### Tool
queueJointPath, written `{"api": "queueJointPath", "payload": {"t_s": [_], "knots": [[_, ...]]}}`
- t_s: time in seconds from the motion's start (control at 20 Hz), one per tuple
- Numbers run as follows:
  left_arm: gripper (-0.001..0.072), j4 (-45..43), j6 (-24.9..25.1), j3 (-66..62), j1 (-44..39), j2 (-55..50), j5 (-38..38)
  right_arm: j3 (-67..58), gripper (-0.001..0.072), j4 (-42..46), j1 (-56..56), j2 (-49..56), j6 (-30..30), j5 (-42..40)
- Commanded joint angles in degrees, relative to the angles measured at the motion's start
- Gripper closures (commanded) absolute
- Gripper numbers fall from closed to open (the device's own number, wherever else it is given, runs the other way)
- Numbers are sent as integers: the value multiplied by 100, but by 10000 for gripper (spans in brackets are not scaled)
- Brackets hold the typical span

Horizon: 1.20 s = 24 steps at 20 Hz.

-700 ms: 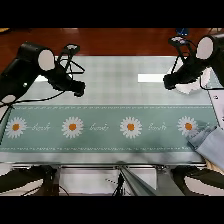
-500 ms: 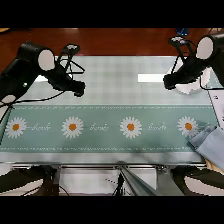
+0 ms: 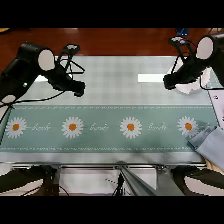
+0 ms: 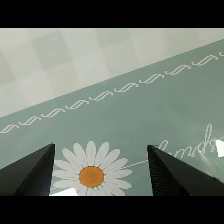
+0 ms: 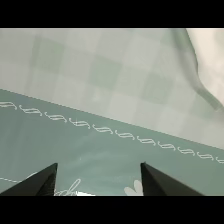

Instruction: Fold the shirts.

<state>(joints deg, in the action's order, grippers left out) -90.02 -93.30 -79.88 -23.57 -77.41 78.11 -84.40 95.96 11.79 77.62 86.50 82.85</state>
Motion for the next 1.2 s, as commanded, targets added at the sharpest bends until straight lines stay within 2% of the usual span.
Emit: {"api": "queueJointPath", "payload": {"t_s": [0.0, 0.4, 0.5, 0.65, 0.75, 0.8, 0.9, 0.95, 1.15], "knots": [[-13, -2, 0, -7, -2, -2, -2, 2, 115, -2, 4, 4, 2, 2], [-13, 0, 0, -7, -2, -122, -2, 2, 115, -7, 4, 7, 7, -361], [-13, -37, 4, -7, 2, -236, 0, 0, 117, 378, 2, 7, 74, -863], [-13, -105, 0, -4, 46, -350, 2, 0, 117, 1755, -63, 7, 769, -1888], [-13, -105, 26, -4, 44, -404, 57, 2, 117, 2192, -321, 7, 1290, -2647], [-13, -107, 114, -4, 46, -411, 101, 0, 117, 2199, -520, 9, 1576, -3012], [-13, -111, 708, -7, 46, -411, 101, 0, 117, 2151, -1008, 57, 2271, -3545], [-13, -184, 837, -7, 46, -411, 48, 0, 117, 2081, -1279, 120, 2455, -3670], [-13, -396, 850, -9, 46, -411, -160, 2, 116, 1545, -2168, 595, 2420, -3683]]}}
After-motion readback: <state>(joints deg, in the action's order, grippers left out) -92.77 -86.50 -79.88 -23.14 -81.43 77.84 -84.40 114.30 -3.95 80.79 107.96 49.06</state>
